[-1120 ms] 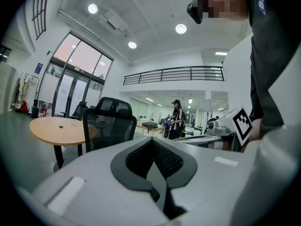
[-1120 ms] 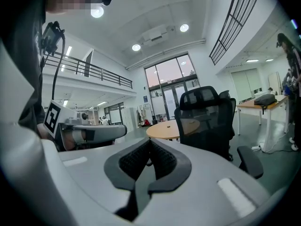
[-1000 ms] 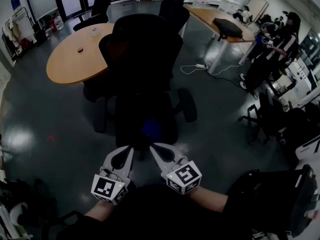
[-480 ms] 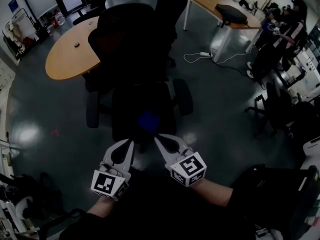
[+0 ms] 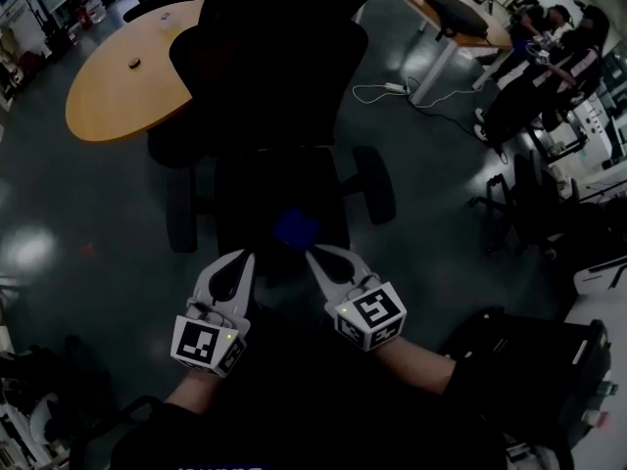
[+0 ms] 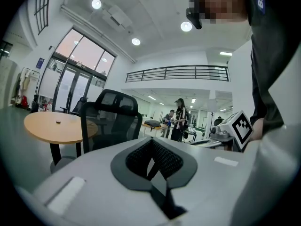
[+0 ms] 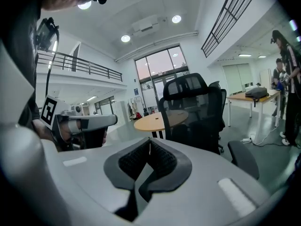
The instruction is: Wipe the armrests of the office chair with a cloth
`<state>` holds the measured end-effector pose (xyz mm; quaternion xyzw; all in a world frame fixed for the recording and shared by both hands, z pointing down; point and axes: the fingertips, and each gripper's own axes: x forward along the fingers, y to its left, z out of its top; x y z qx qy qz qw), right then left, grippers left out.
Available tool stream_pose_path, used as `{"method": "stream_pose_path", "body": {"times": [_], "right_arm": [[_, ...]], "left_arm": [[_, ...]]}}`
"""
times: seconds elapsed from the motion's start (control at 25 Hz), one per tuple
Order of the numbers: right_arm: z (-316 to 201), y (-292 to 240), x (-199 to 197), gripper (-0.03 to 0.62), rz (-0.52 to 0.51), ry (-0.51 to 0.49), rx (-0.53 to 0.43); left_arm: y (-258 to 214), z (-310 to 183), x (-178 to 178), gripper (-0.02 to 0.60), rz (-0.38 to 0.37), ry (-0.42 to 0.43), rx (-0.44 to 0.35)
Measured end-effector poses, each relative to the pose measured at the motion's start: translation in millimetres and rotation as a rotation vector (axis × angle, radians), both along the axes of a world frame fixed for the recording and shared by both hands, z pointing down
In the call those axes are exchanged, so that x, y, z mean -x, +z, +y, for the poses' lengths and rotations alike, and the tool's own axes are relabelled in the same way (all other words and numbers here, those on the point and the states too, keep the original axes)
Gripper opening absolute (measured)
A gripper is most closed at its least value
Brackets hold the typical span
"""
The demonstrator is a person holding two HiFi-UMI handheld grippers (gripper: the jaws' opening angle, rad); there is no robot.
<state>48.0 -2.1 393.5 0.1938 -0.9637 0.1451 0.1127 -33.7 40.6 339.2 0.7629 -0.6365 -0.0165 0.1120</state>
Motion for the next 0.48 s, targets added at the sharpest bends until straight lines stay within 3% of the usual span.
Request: {"method": "stream_pose_path", "body": {"times": [0.24,0.48], "right_arm": [[-7,4,64,0.012,0.050,0.043,-0.003],[0,8,94,0.014,0.100,0.064,-0.004]], "left_arm": [[16,-7,73,0.012,0.043,0.017,0.002],[25,-9,104,0.012,0.079,0.061,0.004]]}}
